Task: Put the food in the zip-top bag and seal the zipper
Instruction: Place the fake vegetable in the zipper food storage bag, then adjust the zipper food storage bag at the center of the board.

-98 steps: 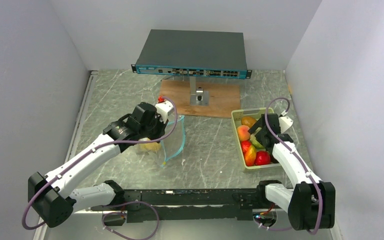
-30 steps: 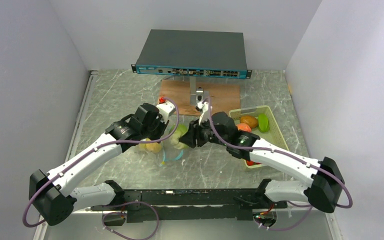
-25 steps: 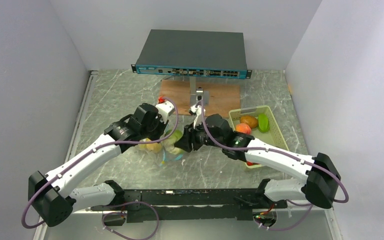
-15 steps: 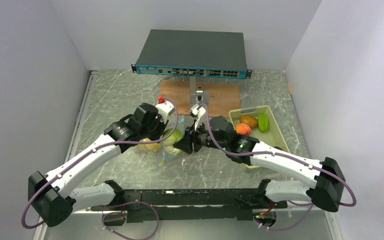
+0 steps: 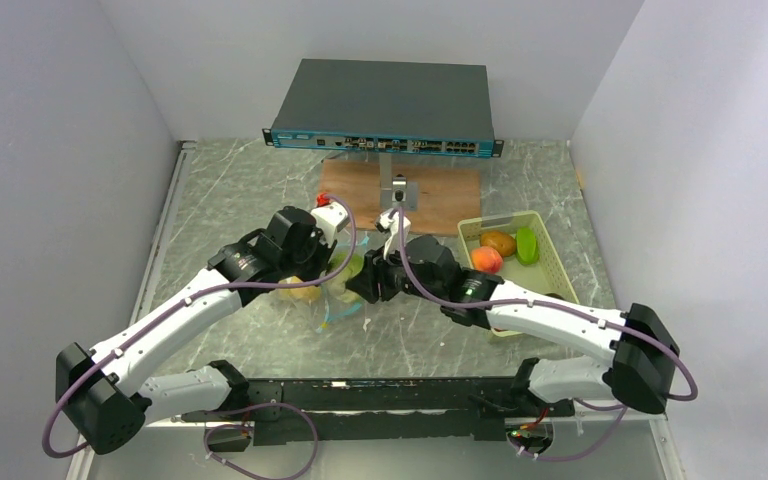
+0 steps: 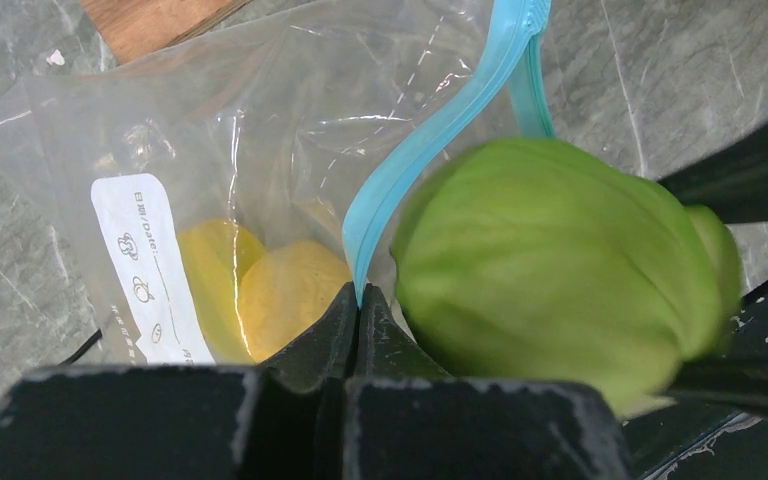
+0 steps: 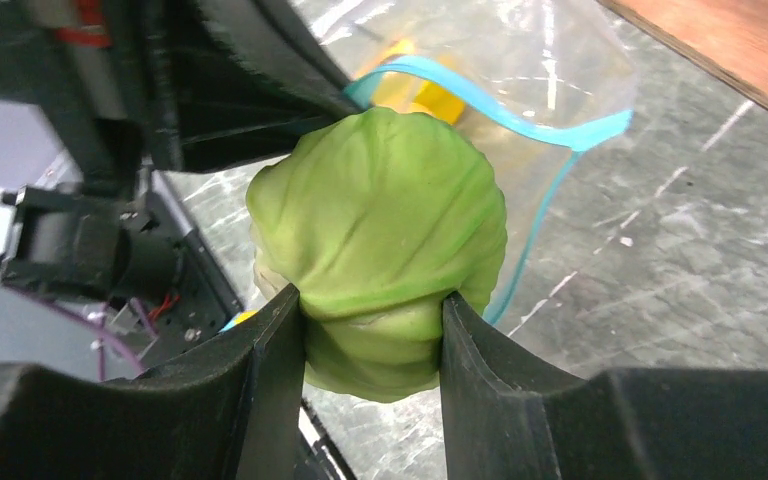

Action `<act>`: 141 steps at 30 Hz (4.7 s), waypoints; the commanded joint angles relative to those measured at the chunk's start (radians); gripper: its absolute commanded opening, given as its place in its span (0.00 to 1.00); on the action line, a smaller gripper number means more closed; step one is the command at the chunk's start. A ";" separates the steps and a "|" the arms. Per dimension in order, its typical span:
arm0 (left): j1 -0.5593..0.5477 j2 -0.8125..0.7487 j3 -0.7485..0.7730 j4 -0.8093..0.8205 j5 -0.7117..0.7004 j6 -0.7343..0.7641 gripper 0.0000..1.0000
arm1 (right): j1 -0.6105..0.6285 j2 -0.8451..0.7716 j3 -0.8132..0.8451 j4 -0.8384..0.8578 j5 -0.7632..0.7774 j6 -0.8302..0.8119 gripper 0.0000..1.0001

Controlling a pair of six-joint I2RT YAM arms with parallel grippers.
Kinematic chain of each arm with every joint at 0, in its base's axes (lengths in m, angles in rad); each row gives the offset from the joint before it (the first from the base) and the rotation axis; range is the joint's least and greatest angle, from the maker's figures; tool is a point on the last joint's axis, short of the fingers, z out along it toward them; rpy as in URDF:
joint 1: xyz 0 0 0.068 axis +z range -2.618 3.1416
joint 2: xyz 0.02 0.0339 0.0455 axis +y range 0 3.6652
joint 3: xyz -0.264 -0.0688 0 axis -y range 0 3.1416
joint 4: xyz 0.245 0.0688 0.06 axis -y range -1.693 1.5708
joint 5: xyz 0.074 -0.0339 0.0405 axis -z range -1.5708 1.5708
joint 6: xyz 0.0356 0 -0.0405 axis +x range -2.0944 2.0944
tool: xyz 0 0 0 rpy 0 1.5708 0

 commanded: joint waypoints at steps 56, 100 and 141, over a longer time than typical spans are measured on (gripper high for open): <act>-0.006 -0.168 -0.045 0.120 0.039 0.025 0.00 | 0.002 0.250 0.148 0.157 0.196 0.147 1.00; -0.006 -0.124 -0.017 0.078 -0.074 0.009 0.00 | -0.654 -0.354 -0.082 -0.557 0.351 0.314 0.97; -0.006 -0.157 -0.026 0.082 -0.077 0.006 0.00 | 0.017 0.461 -0.239 0.706 0.144 0.406 0.54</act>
